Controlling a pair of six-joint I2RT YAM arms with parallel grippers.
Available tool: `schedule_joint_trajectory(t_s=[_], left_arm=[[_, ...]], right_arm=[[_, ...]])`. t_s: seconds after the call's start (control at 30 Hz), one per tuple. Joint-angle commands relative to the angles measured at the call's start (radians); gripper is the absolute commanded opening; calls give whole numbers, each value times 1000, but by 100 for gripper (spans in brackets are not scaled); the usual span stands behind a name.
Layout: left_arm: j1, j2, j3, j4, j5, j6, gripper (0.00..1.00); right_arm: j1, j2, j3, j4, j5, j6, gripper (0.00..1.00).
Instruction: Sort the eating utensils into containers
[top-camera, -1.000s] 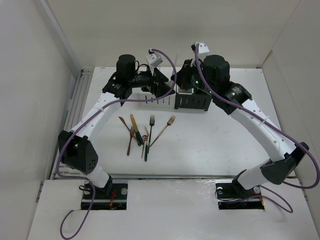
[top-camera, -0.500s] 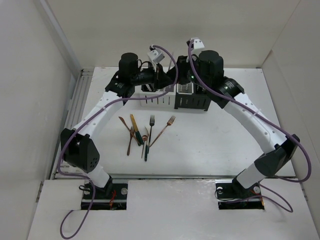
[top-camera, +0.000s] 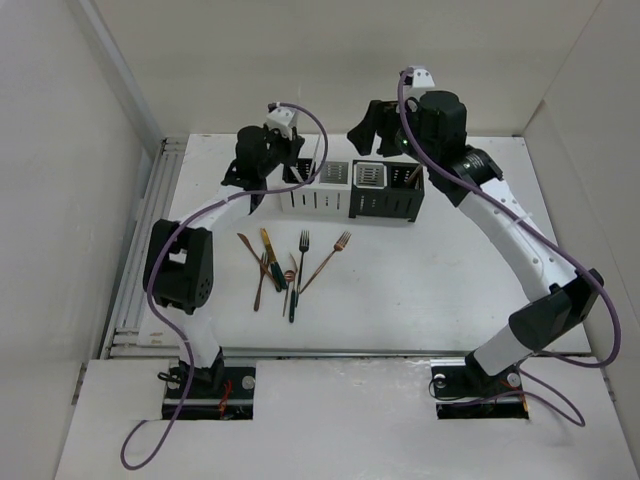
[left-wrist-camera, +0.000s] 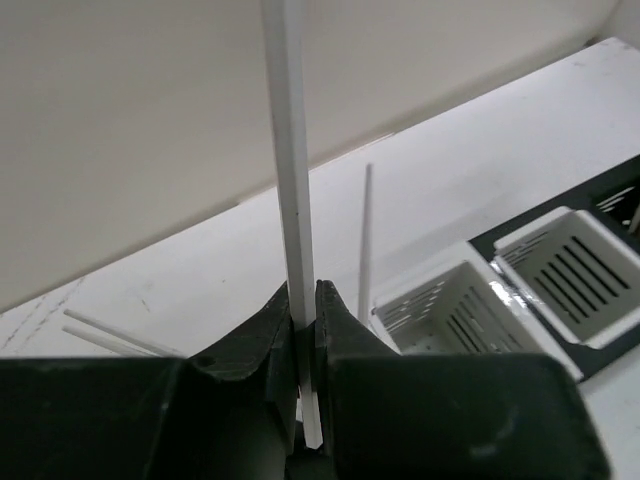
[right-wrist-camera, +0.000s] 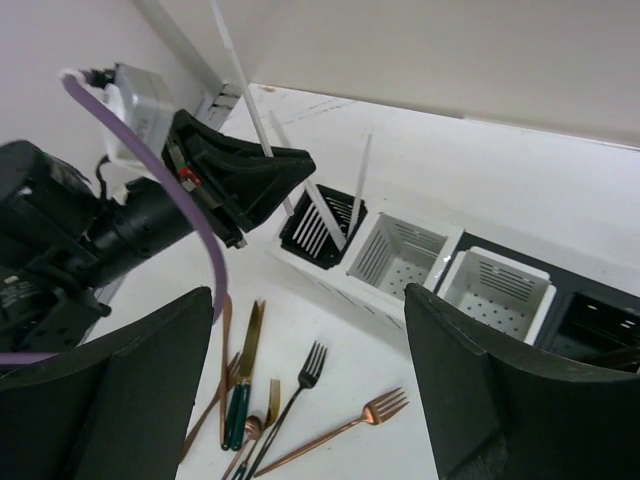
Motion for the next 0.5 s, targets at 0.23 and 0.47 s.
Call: schedule_joint_trajectory(t_s=[0.23, 0.47], left_arm=[[19, 103, -44, 306, -48, -59, 0], [19, 149, -105, 340, -71, -59, 10]], right_arm=[[-47, 20, 85, -52, 16, -57, 82], [-56, 53, 137, -98, 16, -75, 82]])
